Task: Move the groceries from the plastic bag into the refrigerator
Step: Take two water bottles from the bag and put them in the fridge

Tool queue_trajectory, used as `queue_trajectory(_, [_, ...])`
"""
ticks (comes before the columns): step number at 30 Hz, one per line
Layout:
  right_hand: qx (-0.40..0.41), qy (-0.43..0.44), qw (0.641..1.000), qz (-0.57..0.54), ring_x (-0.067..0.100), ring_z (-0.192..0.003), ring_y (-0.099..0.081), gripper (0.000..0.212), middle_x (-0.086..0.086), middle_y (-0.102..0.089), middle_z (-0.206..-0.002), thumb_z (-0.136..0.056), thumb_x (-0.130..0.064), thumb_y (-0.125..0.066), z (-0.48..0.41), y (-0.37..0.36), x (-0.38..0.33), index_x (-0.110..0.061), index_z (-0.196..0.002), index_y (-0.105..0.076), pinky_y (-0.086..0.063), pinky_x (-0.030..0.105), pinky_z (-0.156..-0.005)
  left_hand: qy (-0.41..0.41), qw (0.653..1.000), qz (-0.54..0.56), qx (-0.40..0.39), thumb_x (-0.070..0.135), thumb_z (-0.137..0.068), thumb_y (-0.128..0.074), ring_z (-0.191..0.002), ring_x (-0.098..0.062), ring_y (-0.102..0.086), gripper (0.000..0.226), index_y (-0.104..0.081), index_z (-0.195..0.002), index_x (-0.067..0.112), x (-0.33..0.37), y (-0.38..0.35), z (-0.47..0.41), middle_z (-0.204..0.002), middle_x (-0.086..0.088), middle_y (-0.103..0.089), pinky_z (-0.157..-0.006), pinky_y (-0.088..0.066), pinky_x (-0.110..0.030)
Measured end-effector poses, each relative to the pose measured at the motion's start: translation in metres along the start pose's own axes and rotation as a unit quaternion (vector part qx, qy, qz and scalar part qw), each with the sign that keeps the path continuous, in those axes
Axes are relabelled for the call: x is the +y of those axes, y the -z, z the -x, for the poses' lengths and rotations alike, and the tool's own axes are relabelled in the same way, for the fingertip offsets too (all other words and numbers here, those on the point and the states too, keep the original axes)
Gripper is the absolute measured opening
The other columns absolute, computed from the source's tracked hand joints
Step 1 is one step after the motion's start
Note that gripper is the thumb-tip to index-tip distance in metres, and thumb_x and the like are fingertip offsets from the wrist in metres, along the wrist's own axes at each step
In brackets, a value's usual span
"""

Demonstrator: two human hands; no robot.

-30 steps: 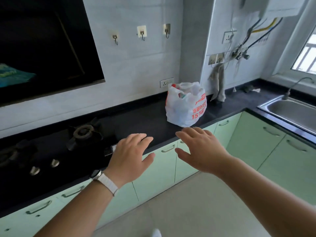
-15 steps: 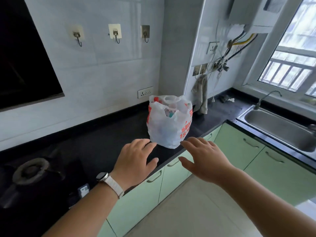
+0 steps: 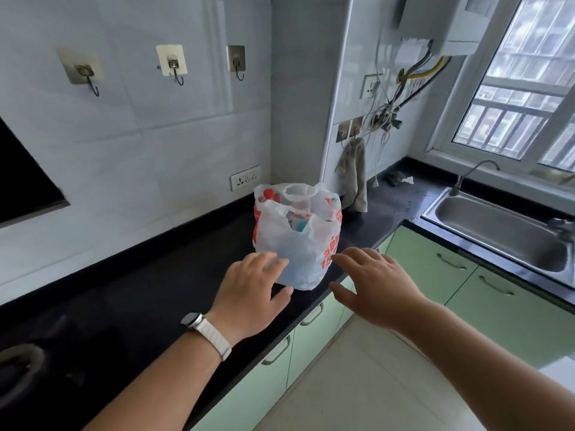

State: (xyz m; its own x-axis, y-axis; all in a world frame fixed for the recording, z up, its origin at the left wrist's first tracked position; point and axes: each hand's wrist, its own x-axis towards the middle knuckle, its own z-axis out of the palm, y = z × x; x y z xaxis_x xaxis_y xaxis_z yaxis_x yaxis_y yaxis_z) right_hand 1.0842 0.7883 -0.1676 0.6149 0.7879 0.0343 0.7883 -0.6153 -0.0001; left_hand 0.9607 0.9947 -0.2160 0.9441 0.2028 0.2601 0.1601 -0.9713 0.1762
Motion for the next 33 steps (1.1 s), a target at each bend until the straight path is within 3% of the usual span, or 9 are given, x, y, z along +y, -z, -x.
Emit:
queue_trajectory(6, [-0.010, 0.009, 1.000, -0.023, 0.017, -0.137, -0.038, 0.060, -0.011, -0.042, -0.148, -0.096, -0.062, -0.033, -0.041, -0.021, 0.035, -0.034, -0.148, -0.032, -0.031, 0.037, -0.114, 0.027, 0.999, -0.009, -0.024, 0.060, -0.090, -0.029, -0.134, -0.018, -0.044, 0.065, -0.046, -0.142, 0.025, -0.005, -0.023, -0.032, -0.143, 0.003, -0.050, -0.106, -0.040, -0.040])
queue_trajectory(12, [-0.022, 0.036, 0.998, -0.051, 0.017, -0.137, -0.039, 0.061, -0.012, -0.042, -0.148, -0.095, -0.064, -0.034, -0.100, -0.037, 0.087, -0.034, -0.148, -0.032, -0.031, 0.038, -0.114, 0.067, 0.997, -0.018, -0.031, 0.055, -0.096, -0.045, -0.132, -0.015, -0.044, 0.055, -0.044, -0.143, 0.027, 0.000, -0.042, -0.092, -0.141, 0.007, -0.049, -0.107, -0.038, -0.036])
queue_trajectory(22, [-0.056, 0.102, 0.981, -0.155, 0.017, -0.137, -0.038, 0.061, -0.012, -0.040, -0.150, -0.095, -0.060, -0.042, -0.184, -0.042, 0.180, -0.033, -0.149, -0.031, -0.033, 0.040, -0.114, 0.152, 0.988, -0.018, -0.036, 0.050, -0.096, -0.049, -0.133, -0.012, -0.042, 0.050, -0.045, -0.142, 0.030, 0.037, -0.064, -0.197, -0.142, 0.011, -0.048, -0.109, -0.035, -0.033])
queue_trajectory(29, [-0.086, 0.145, 0.961, -0.221, 0.017, -0.136, -0.042, 0.055, -0.013, -0.043, -0.149, -0.095, -0.056, -0.047, -0.219, -0.051, 0.189, -0.034, -0.146, -0.037, -0.036, 0.040, -0.114, 0.217, 0.974, -0.031, -0.062, 0.050, -0.096, -0.050, -0.130, -0.011, -0.044, 0.050, -0.046, -0.142, 0.029, 0.026, -0.071, -0.215, -0.141, 0.013, -0.048, -0.106, -0.040, -0.032])
queue_trajectory(33, [-0.110, 0.143, 0.943, -0.280, 0.014, -0.128, -0.050, 0.048, -0.013, -0.048, -0.144, -0.096, -0.050, -0.051, -0.238, -0.057, 0.179, -0.033, -0.141, -0.045, -0.043, 0.035, -0.106, 0.236, 0.968, -0.040, -0.071, 0.048, -0.096, -0.051, -0.129, -0.014, -0.046, 0.047, -0.049, -0.138, 0.028, 0.008, -0.073, -0.222, -0.139, 0.012, -0.050, -0.104, -0.041, -0.033])
